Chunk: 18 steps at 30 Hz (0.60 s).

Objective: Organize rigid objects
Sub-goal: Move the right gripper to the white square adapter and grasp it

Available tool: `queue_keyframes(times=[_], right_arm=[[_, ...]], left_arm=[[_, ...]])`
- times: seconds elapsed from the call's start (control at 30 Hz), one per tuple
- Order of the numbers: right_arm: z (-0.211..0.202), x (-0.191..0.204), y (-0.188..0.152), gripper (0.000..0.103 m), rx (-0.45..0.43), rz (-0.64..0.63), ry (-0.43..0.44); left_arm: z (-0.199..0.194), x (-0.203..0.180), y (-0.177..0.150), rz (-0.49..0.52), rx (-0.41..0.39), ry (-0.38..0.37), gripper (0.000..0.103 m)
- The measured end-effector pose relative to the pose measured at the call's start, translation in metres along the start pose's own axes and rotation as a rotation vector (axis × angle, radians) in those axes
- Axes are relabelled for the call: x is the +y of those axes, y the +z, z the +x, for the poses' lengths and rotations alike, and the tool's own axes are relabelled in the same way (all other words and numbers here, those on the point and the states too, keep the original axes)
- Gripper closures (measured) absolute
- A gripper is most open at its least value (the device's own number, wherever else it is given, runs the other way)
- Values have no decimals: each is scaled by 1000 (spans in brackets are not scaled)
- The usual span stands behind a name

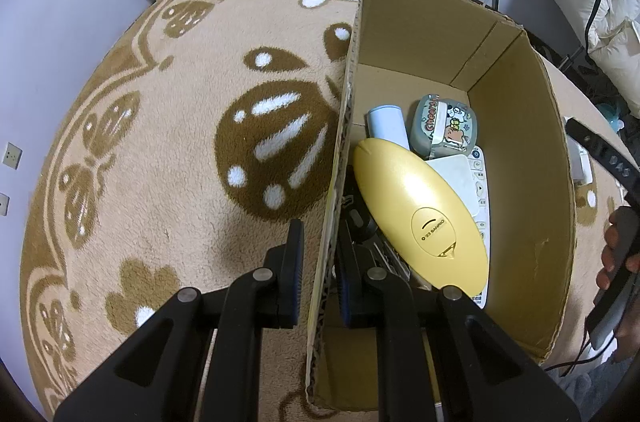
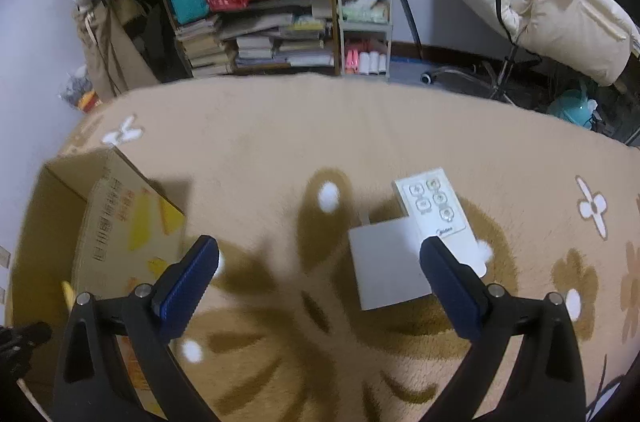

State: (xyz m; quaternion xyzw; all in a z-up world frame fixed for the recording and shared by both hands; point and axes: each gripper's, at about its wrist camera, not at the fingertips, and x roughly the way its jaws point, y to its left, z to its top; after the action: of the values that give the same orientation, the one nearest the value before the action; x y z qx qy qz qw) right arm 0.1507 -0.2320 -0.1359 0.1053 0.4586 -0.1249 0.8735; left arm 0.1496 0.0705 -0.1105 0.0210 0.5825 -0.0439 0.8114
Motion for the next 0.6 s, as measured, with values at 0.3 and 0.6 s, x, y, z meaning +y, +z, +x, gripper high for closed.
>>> queue_keyframes(times=[0.3,0.6], right_arm=[[24,-17,-2,0,36,5,-49],[39,-23,-12,6,61,-13,-53]], left_arm=[[1,-1,-1,3,-2,2,89],[1,-3,-2,11,-3,13,88]])
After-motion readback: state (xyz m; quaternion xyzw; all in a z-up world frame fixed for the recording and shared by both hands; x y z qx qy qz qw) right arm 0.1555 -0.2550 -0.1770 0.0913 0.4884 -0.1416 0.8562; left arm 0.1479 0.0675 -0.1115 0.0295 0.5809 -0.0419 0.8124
